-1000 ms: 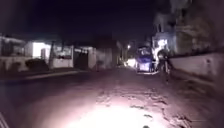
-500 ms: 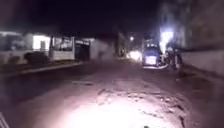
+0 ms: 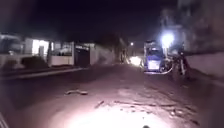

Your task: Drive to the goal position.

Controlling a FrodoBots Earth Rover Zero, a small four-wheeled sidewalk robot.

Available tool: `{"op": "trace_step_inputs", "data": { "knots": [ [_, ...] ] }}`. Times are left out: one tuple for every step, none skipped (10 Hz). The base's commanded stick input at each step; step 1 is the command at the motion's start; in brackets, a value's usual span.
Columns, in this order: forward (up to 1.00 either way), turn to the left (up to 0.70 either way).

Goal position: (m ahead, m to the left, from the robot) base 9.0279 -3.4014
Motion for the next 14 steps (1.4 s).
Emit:
{"op": "trace_step_inputs", "data": {
  "knots": [
    [0.7, 0.0],
    [0.7, 0.0],
    [0.7, 0.0],
    [0.7, 0.0],
    [0.7, 0.0],
    [0.7, 0.0],
    [0.7, 0.0],
    [0.7, 0.0],
    [0.7, 0.0],
    [0.7, 0.0],
    [0.7, 0.0],
    [0.7, 0.0],
    [0.7, 0.0],
    [0.7, 0.0]
  ]
}}
